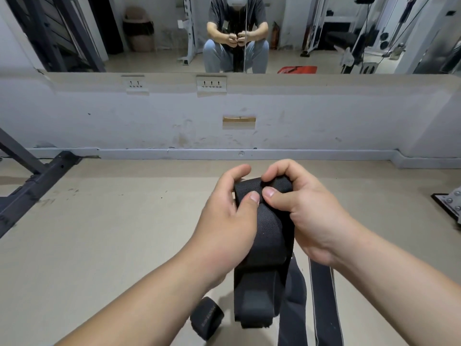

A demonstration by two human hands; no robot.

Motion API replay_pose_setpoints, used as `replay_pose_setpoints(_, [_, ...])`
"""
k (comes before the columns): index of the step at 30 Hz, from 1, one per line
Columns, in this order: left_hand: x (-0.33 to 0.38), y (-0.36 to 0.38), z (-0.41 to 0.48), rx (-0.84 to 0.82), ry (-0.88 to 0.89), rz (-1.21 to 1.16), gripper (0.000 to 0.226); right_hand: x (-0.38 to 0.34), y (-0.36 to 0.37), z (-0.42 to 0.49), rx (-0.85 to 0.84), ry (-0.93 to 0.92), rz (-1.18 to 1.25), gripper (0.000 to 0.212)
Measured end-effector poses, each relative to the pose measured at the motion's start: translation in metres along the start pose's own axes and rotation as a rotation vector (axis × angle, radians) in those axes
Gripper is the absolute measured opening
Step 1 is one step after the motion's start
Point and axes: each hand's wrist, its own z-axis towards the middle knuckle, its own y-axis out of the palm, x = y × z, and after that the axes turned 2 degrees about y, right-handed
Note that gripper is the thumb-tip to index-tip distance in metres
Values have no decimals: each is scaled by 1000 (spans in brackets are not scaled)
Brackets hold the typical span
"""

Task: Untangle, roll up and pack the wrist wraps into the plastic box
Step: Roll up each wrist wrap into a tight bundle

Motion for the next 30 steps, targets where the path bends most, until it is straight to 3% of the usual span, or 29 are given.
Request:
replay_pose_setpoints(3, [2,-5,2,-114,-209,-249,30,0,-6,3,-20,-57,-25,51])
replay_pose_setpoints(5, [2,-6,0,-203,-254,-301,30,0,-7,4,-36,-78,-44,59])
replay_pose_setpoints(9, [-6,-1,4,-179,-263,-259,51,2,-9,5,-4,-110,-111,65])
replay_pose_setpoints(12, [-4,0,3,-218,-290,-160,80,12,-6,2,42,-162,-302,62])
replay_pose_setpoints(18, [-4,-3,-1,-132,-223,-139,44,19,-3,2,61,-298,-570,59])
replay_pose_setpoints(22, [4,-10,-3,-118,-200,-251,33,16,-5,1,0,-133,-512,55])
replay_pose_setpoints(26, [5,-12,-3,-106,-182,-277,25,6,-8,-1,-34,71,-212,64])
replay_pose_setpoints(28, [4,-14,-1,-109,-168,-328,21,2,-8,-1,-13,138,-111,44])
replay_pose_setpoints(29, [5,-15,-1,-120,-167,-360,21,1,-8,-1,0,157,-139,29])
replay_pose_setpoints(30, [6,-15,-1,-133,-166,-386,22,1,-9,-2,-5,171,-196,28])
